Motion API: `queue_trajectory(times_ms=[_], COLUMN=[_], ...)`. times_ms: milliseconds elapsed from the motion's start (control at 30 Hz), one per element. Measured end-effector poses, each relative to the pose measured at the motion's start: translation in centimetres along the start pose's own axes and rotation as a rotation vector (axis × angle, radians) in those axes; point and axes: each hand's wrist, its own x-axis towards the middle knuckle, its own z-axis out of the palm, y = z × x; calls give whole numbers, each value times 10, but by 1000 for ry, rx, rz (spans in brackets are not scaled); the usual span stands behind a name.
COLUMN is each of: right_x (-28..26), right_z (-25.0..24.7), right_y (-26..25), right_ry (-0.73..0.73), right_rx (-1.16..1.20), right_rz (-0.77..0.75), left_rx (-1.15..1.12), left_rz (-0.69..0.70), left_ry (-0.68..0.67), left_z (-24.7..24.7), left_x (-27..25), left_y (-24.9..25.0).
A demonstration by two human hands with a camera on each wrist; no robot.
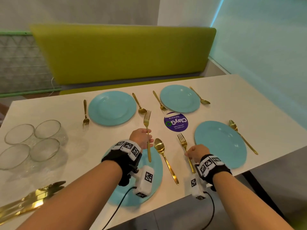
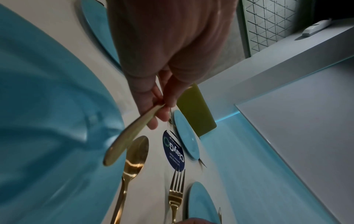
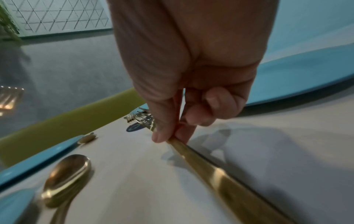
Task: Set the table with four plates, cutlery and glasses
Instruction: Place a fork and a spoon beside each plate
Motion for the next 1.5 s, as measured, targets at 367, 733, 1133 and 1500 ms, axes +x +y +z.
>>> queue_trajectory(times_ms=[367,733,1133,1500], right_x=[21,26,23,20], right_z=[6,-1,-8,-10], right_y=[15,27,38,37], right_ry=[52,219,239,239], right_rx=[-82,-62,-62,-58], right_rz=[22,46,100,120], left_rx=[65,87,91,104], left_rz=[7,9,7,-9], left_ry=[36,48,45,34], left_z=[22,29,29,28], left_x=[-2,-5,-8,-8], left_y=[-6,-9,-19,-17])
